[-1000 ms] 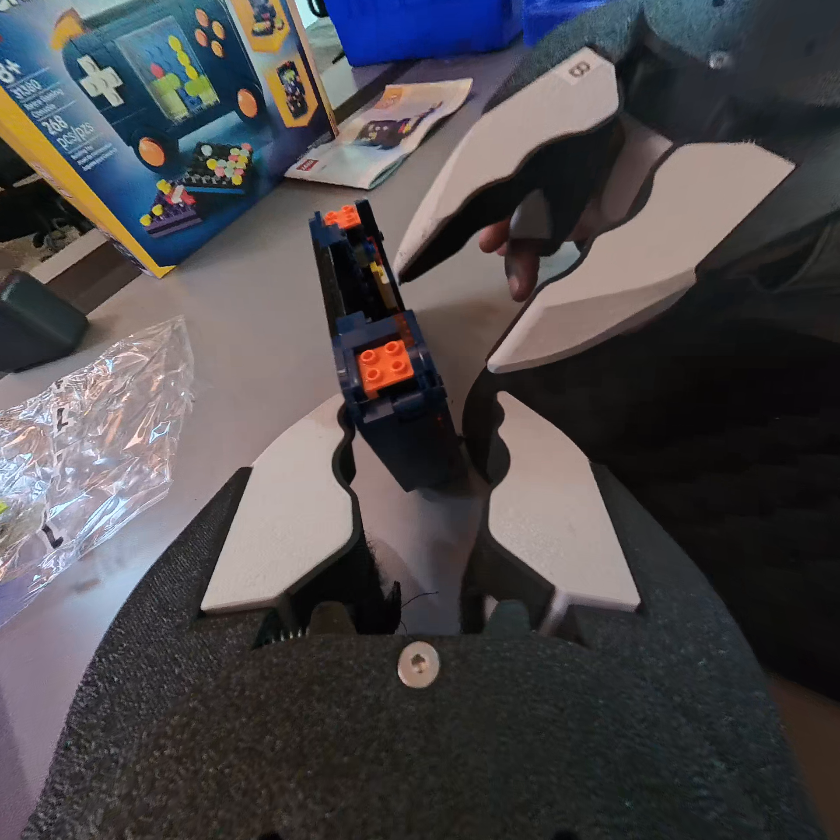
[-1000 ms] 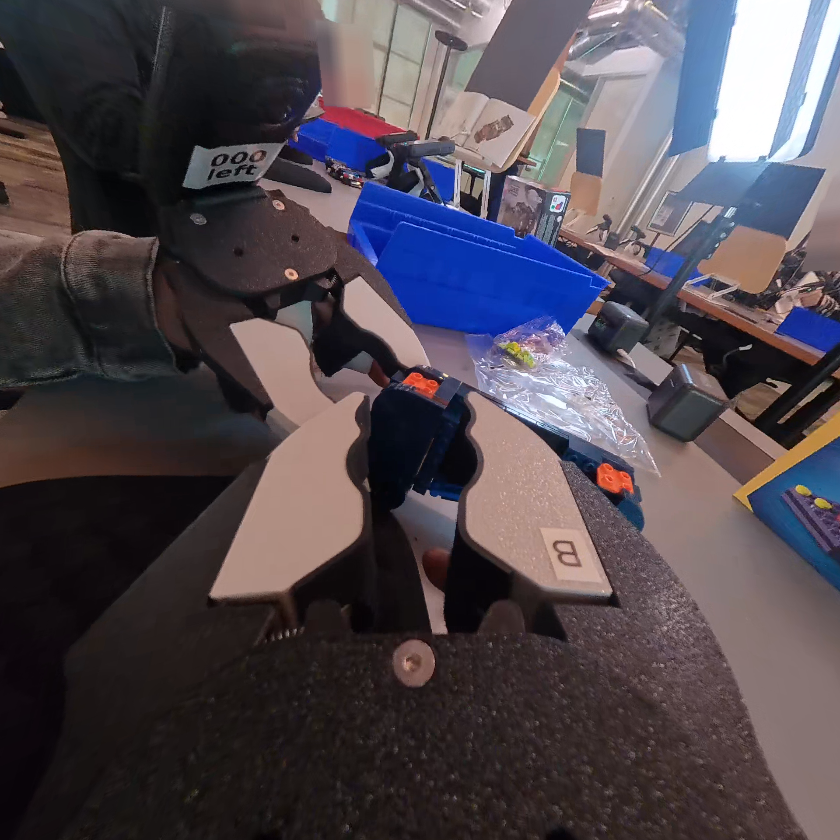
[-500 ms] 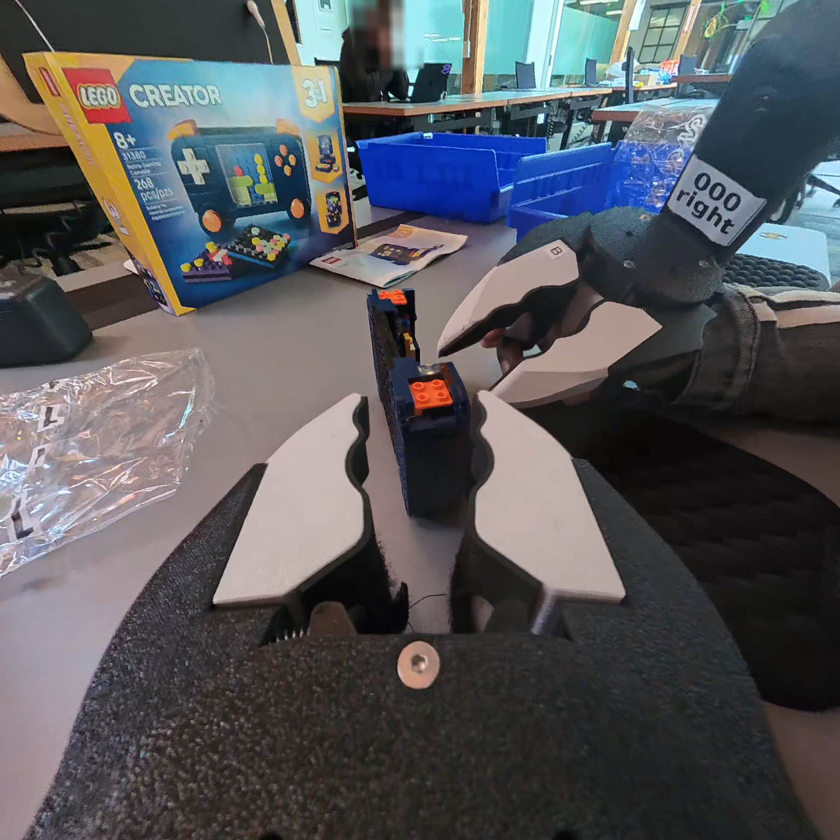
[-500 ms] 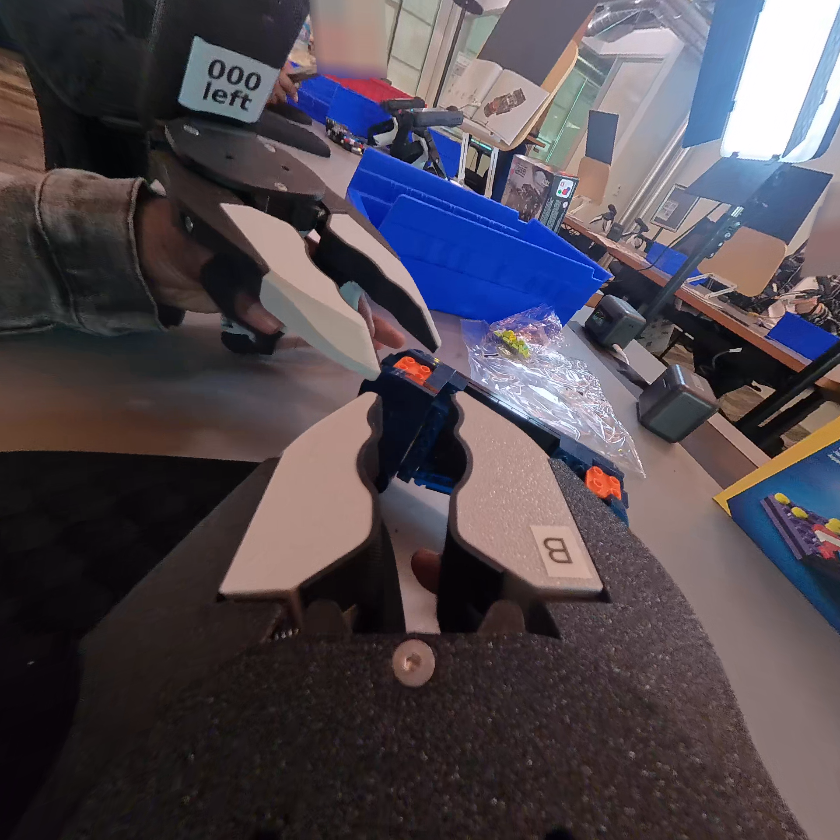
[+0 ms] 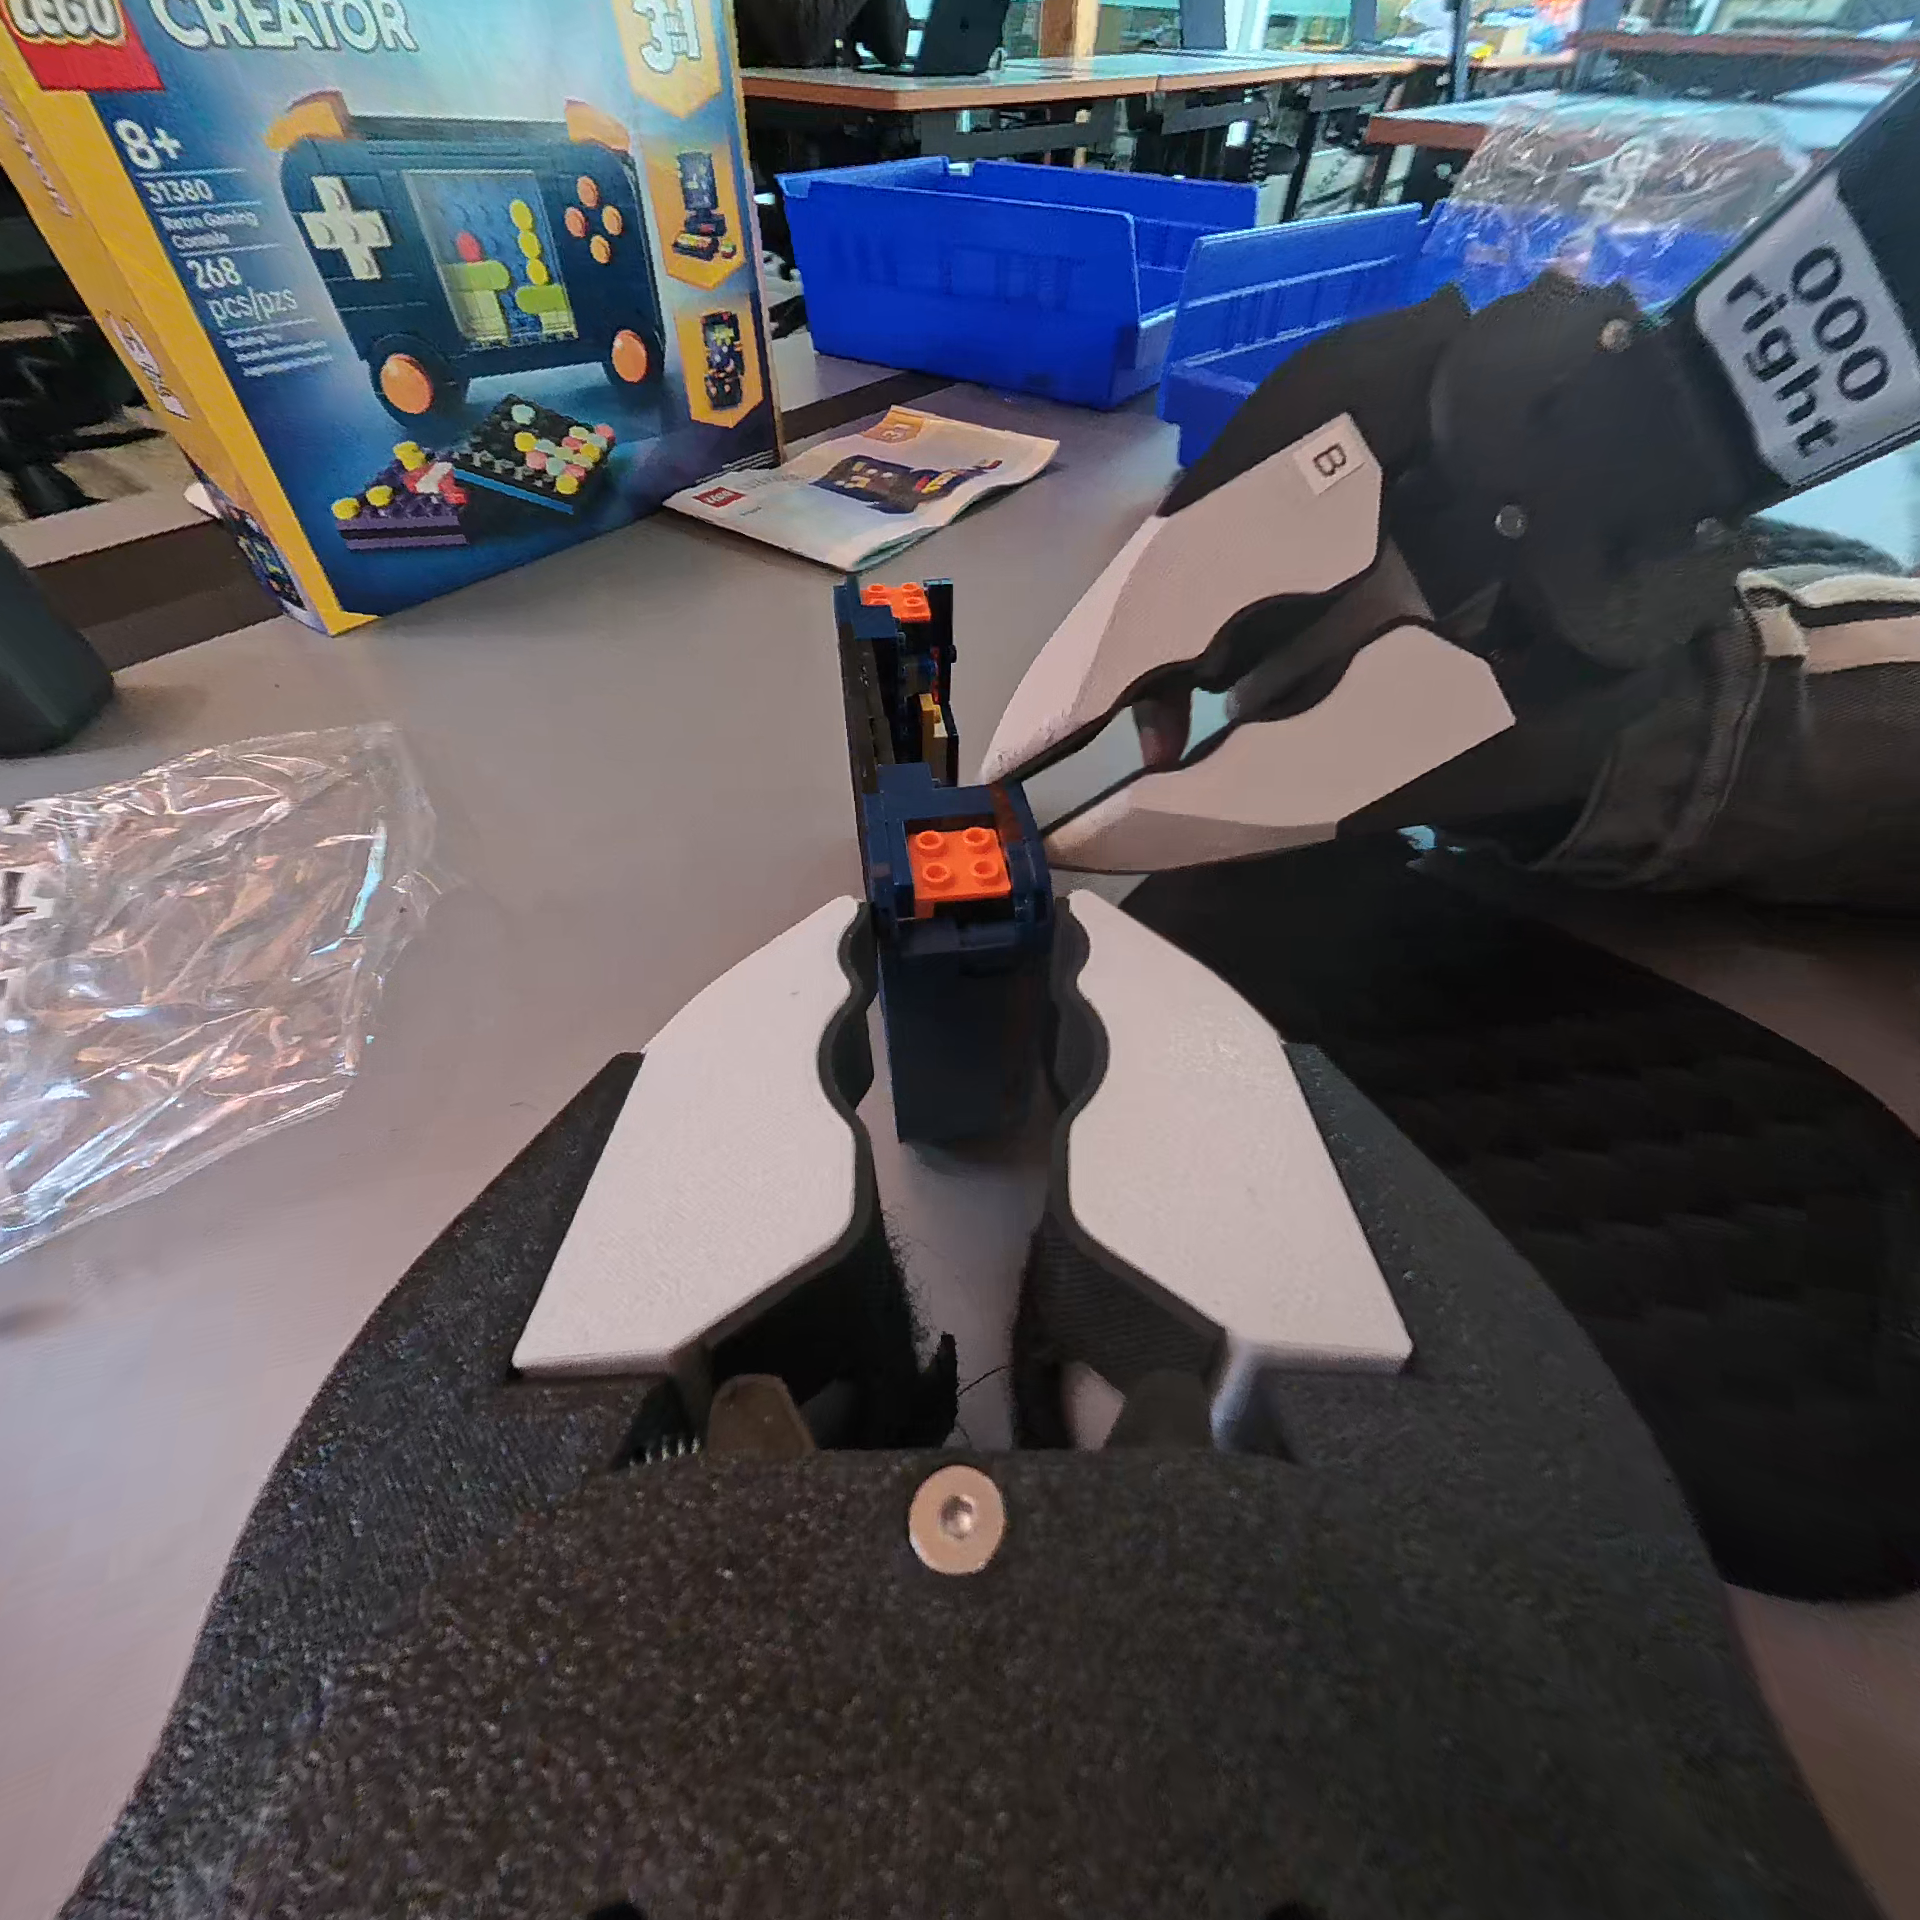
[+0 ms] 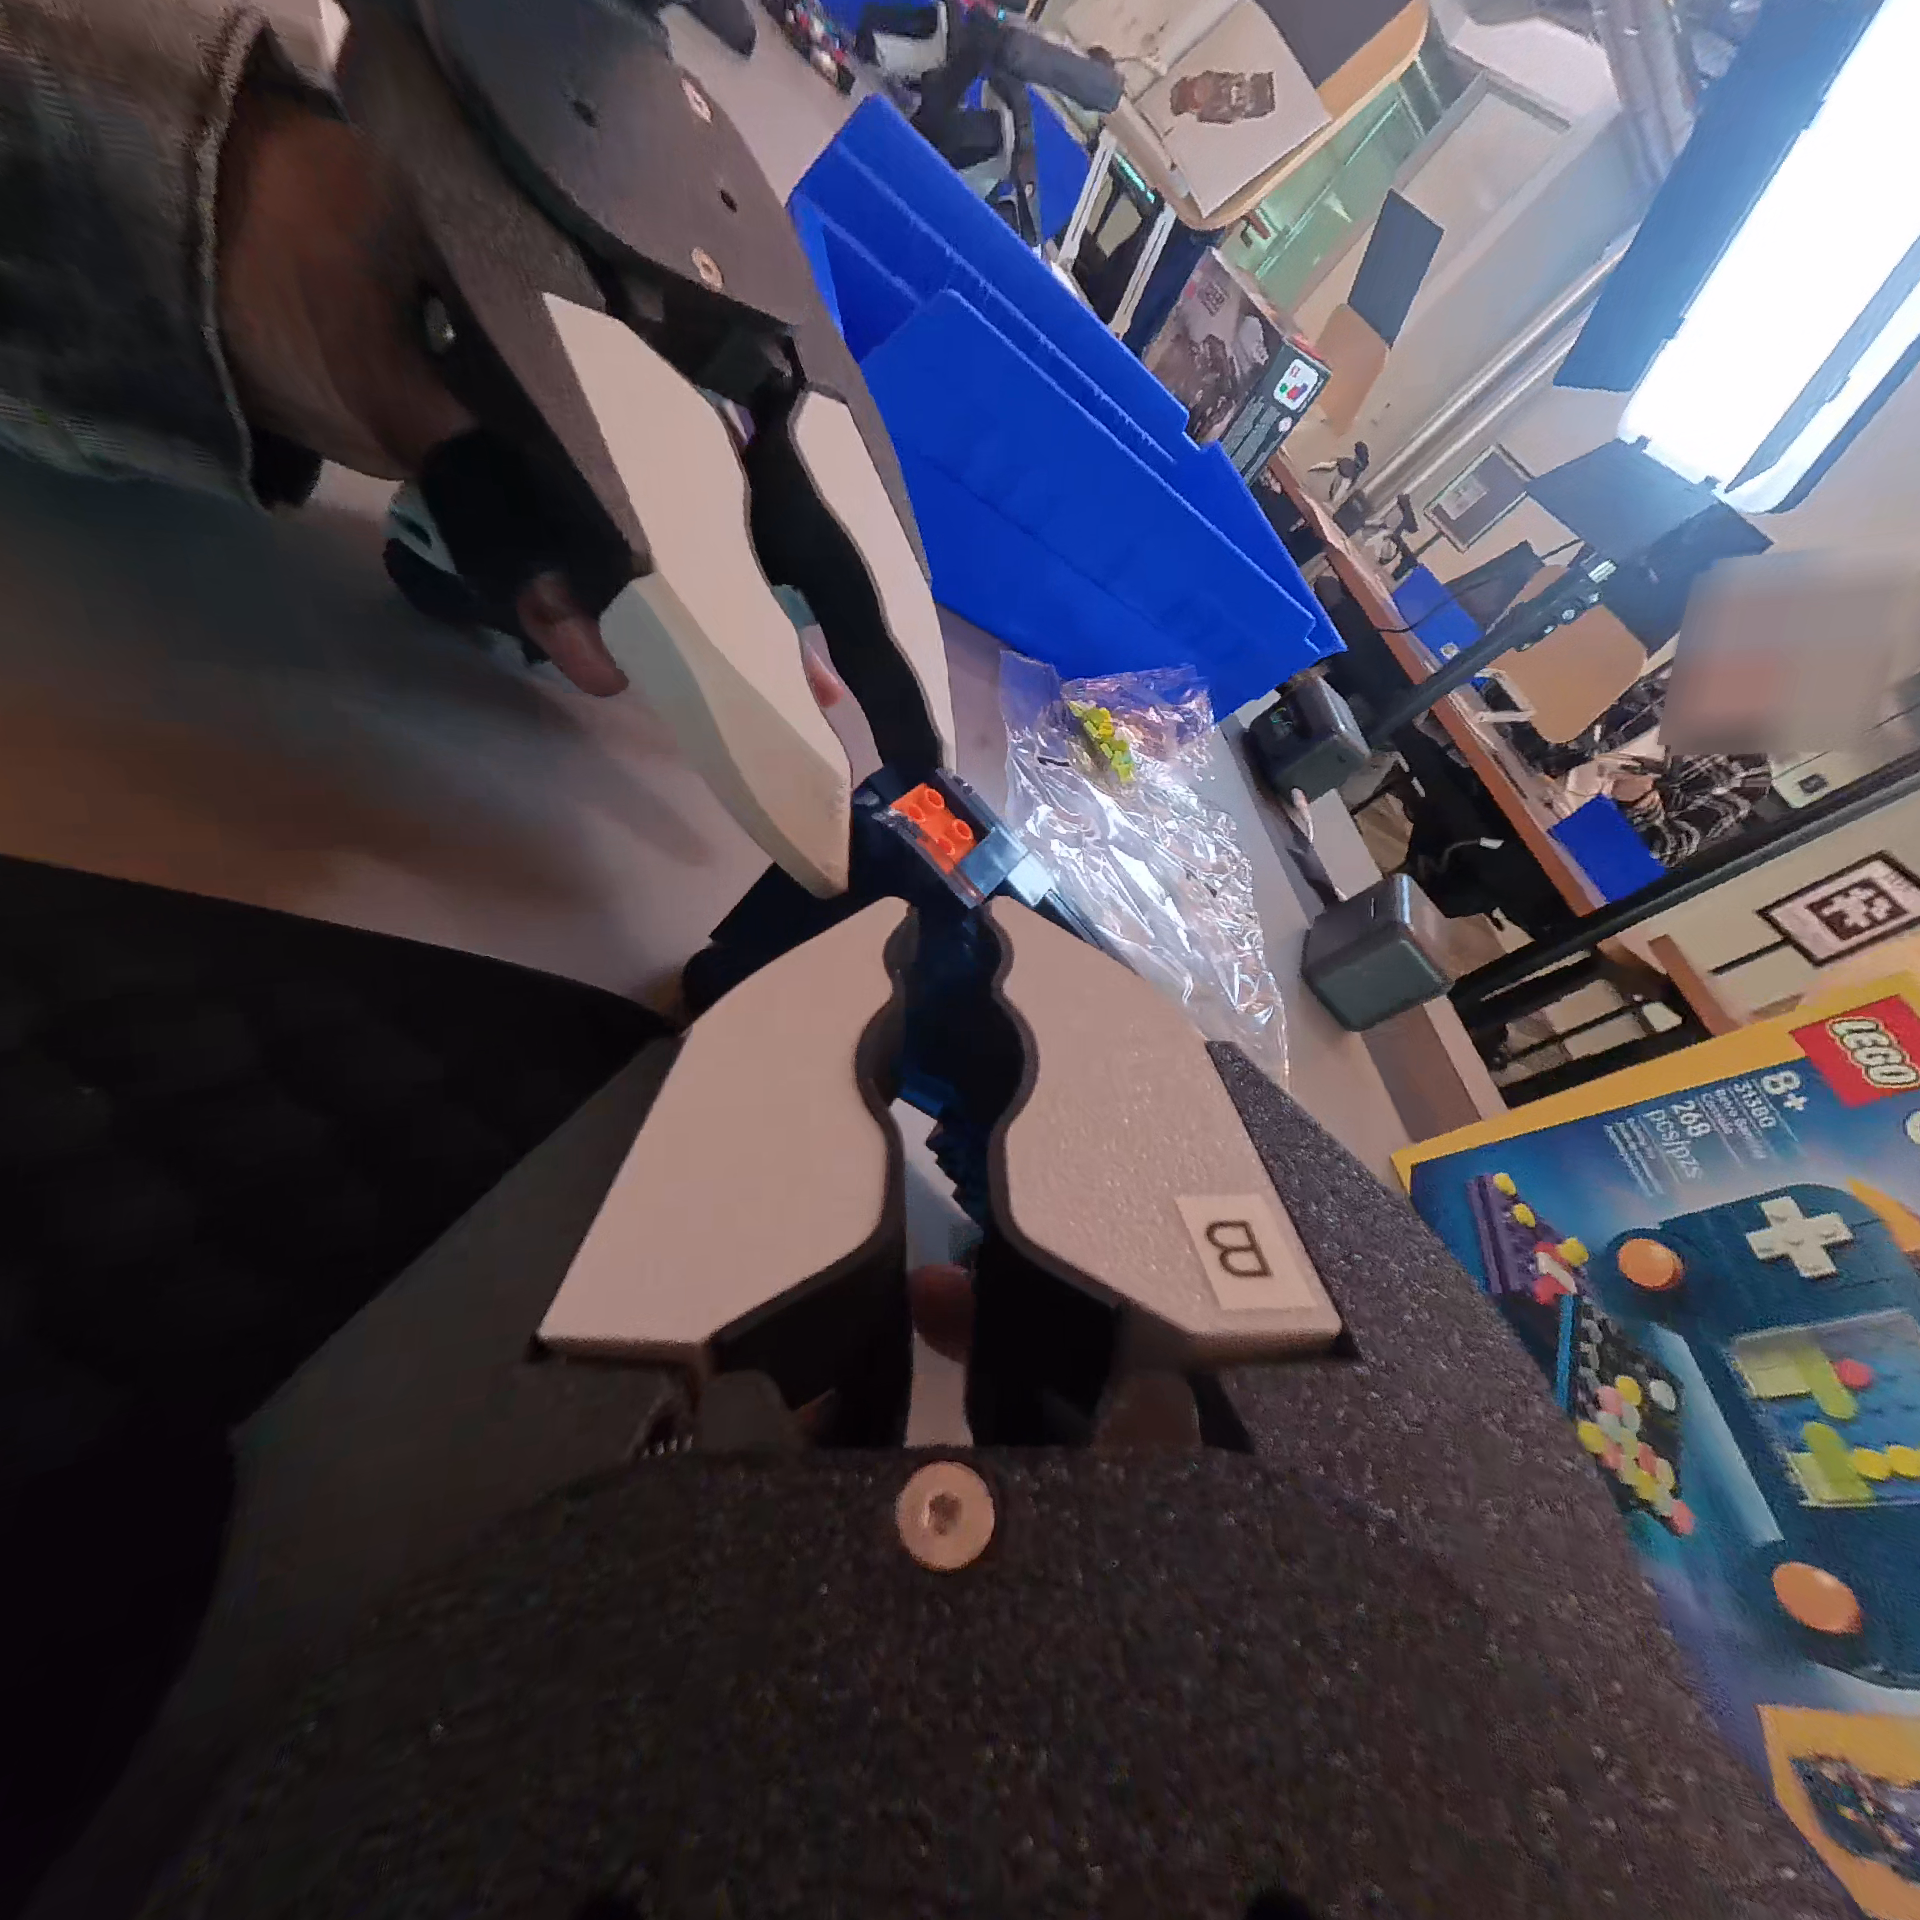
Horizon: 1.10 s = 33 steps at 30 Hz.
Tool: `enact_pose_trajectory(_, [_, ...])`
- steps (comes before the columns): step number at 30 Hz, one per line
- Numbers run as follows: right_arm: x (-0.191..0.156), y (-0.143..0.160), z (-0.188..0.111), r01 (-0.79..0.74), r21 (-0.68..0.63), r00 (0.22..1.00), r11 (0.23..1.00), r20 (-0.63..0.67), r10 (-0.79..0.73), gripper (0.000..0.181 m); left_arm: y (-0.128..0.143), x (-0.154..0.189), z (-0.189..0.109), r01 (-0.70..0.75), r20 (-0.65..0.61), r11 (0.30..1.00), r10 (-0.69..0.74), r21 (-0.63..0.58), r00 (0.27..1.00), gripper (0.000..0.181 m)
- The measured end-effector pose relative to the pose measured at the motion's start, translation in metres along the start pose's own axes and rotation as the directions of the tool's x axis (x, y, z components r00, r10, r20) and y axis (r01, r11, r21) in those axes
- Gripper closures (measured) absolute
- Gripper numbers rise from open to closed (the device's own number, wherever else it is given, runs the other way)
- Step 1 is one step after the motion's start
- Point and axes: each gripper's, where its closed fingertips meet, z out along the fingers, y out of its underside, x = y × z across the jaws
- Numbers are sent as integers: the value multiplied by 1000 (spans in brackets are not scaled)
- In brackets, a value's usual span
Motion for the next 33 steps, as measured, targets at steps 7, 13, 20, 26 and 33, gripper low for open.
enact_pose_trajectory(7, [3,3,1,-23,-10,999,1000,-24,23,178,0,-3,0,13,128,1000,-14,5,992,151])
enact_pose_trajectory(13, [5,4,-1,-64,24,998,998,4,64,181,0,-3,1,39,133,999,-40,6,990,150])
enact_pose_trajectory(20, [1,-1,-2,32,96,989,995,143,-45,169,0,-3,1,41,126,999,-41,5,991,150])
enact_pose_trajectory(26, [5,-4,-1,204,59,968,977,135,-210,181,0,-3,1,39,128,999,-39,4,991,150])
enact_pose_trajectory(33, [3,-3,0,444,-100,869,891,292,-400,181,0,-3,1,36,136,999,-37,5,990,150])
